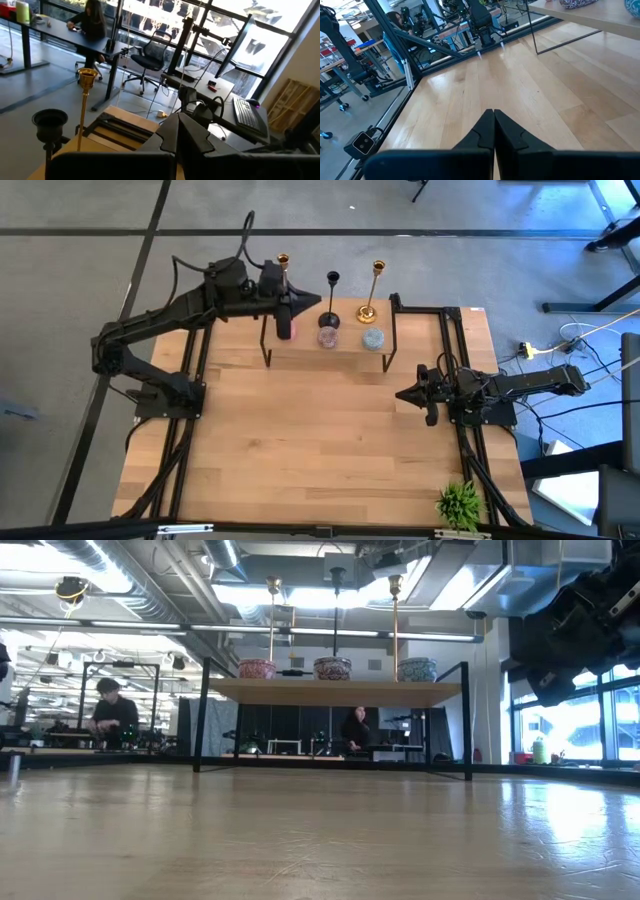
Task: Pick & Place candle stick holders
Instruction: Return to Home Position
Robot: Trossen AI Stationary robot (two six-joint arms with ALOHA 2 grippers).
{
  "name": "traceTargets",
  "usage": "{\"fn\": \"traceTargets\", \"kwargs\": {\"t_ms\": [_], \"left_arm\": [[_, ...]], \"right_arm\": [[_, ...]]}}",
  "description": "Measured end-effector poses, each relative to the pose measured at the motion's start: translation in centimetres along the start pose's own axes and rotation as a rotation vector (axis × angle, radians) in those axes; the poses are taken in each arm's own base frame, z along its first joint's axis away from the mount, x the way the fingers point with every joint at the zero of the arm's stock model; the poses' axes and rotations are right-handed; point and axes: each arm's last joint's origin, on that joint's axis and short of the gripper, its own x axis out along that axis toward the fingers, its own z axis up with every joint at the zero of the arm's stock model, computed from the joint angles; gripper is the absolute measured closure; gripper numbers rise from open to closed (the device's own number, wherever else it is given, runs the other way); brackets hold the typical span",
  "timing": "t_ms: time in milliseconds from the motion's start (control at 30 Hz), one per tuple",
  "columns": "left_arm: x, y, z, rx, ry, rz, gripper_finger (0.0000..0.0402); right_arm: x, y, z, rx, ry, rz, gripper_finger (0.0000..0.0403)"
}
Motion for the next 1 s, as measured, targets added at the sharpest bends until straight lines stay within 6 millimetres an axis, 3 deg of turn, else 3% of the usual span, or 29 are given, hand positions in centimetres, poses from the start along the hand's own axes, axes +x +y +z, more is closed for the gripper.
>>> {"fn": "traceTargets", "kwargs": {"t_ms": [667,1000], "left_arm": [[-0.7,-3.0,-1.9,0.2,0.099,-0.062,0.04],[-4.8,-2.5,-6.4,0.129,0.051,-0.107,0.04]], "right_arm": [[0.0,0.0,0.0,0.0,0.0,0.0,0.0402],[0.0,0.0,0.0,0.0,0.0,0.0,0.0402]]}}
